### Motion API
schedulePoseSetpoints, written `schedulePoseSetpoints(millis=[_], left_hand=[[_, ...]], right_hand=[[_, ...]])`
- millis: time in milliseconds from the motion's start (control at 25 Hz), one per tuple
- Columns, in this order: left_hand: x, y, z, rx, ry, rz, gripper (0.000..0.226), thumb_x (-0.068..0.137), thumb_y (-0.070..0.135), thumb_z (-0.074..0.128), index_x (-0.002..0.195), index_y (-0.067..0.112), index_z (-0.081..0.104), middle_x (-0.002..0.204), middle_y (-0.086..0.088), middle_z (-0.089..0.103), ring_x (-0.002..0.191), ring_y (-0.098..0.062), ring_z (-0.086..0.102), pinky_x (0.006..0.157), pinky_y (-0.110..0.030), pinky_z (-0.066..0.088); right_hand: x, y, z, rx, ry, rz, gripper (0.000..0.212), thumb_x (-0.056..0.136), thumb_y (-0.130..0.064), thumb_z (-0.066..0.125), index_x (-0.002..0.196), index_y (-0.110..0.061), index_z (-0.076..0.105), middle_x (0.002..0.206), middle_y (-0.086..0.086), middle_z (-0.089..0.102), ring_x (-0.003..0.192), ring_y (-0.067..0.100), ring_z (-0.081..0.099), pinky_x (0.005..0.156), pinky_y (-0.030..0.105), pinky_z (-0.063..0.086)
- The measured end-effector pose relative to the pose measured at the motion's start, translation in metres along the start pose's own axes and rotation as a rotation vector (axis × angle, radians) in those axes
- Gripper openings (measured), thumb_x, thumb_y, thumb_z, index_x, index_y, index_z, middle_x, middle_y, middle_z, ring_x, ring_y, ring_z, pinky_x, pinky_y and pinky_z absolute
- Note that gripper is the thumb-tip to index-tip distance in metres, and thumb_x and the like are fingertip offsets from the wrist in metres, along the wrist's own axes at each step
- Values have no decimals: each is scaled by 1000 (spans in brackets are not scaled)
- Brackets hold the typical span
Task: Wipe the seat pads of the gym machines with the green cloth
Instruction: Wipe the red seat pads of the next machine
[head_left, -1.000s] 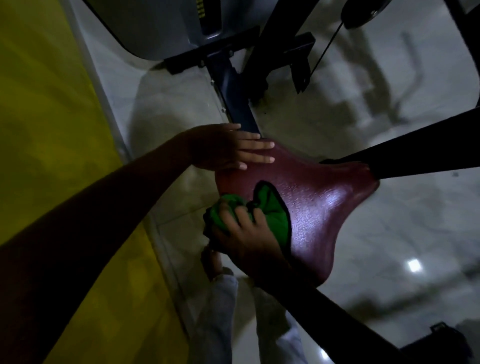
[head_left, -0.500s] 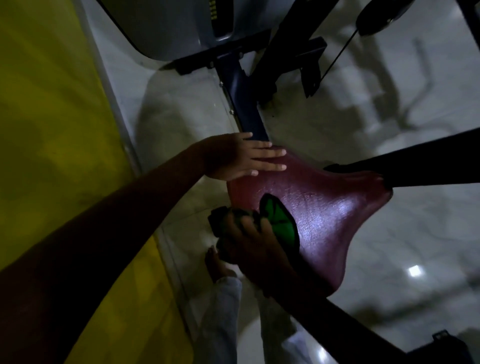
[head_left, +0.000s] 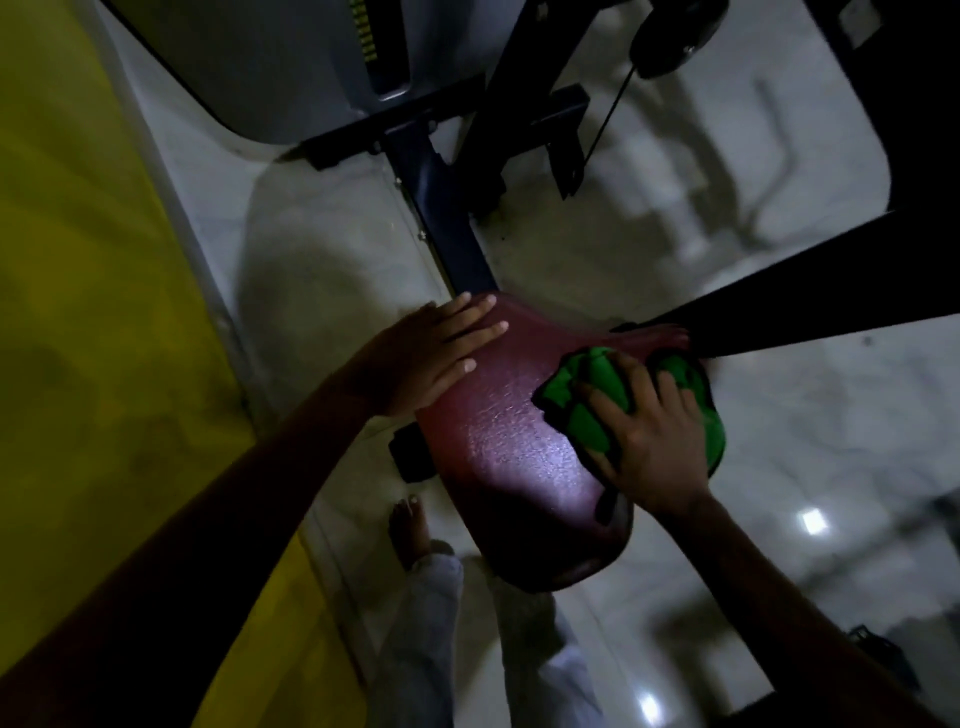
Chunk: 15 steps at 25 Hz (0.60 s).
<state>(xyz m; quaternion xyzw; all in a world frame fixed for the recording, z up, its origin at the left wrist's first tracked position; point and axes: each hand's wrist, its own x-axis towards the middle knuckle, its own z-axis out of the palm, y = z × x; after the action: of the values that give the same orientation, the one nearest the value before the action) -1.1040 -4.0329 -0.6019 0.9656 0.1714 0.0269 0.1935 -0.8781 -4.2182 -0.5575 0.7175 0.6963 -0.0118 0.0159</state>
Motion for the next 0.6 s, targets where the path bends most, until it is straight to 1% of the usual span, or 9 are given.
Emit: schedulePoseSetpoints(millis=[80, 160, 200, 280, 360, 400, 480, 520, 600], left_hand=[[-5, 16, 1, -36, 56, -68, 48, 97, 28, 36, 139, 7, 46, 147, -15, 40, 137, -31, 34, 109, -40, 31], [-1, 39, -12, -111, 136, -114, 42, 97, 27, 40, 125, 1, 58, 131, -18, 55, 126, -32, 46, 104, -41, 40], [3, 51, -24, -150, 184, -137, 40, 97, 28, 41, 119, 1, 61, 123, -18, 60, 119, -30, 50, 100, -40, 44], [13, 79, -62, -198, 233, -165, 38, 93, 27, 45, 111, -1, 63, 110, -18, 66, 107, -24, 54, 93, -33, 43], [21, 102, -102, -207, 242, -164, 38, 88, 25, 46, 108, -2, 65, 103, -17, 68, 98, -24, 58, 86, -26, 40], [23, 111, -120, -242, 229, -184, 40, 87, 27, 47, 109, -1, 65, 104, -16, 68, 98, -23, 60, 85, -24, 40], [28, 128, -170, -332, 200, -250, 46, 88, 34, 48, 119, 4, 62, 116, -10, 64, 107, -22, 59, 90, -19, 39], [30, 137, -192, -351, 196, -257, 46, 88, 37, 49, 123, 8, 61, 120, -5, 62, 111, -19, 57, 91, -17, 38], [37, 153, -235, -346, 217, -215, 39, 92, 33, 54, 125, 13, 59, 123, 1, 59, 114, -13, 54, 89, -15, 37]], right_hand=[[3, -9, -5, 132, -14, 89, 49, 73, -49, 51, 108, -19, 65, 115, 20, 57, 86, 34, 51, 68, 39, 45], [7, -11, -23, 328, -3, 212, 51, 74, -46, 54, 113, -14, 64, 112, 19, 56, 89, 38, 57, 73, 42, 51], [10, -8, -37, 418, -6, 284, 52, 76, -44, 57, 117, -14, 62, 114, 18, 55, 96, 38, 57, 76, 42, 53], [16, 0, -74, 547, -13, 404, 50, 81, -39, 62, 126, -18, 57, 122, 12, 50, 109, 32, 53, 85, 42, 50], [20, 8, -117, 586, -2, 447, 51, 83, -38, 63, 130, -21, 53, 127, 7, 48, 113, 27, 51, 89, 38, 47], [20, 11, -137, 595, -2, 452, 52, 84, -40, 62, 132, -22, 52, 127, 5, 48, 113, 26, 51, 89, 37, 46], [17, 16, -189, 640, 23, 471, 53, 84, -44, 58, 132, -23, 52, 125, 2, 48, 111, 24, 52, 88, 37, 46], [15, 17, -215, 676, 46, 479, 50, 84, -45, 57, 129, -24, 53, 121, 1, 50, 108, 23, 53, 86, 36, 46], [15, 16, -271, 707, 117, 466, 46, 79, -48, 53, 119, -26, 58, 107, -3, 51, 100, 21, 56, 79, 34, 46]])
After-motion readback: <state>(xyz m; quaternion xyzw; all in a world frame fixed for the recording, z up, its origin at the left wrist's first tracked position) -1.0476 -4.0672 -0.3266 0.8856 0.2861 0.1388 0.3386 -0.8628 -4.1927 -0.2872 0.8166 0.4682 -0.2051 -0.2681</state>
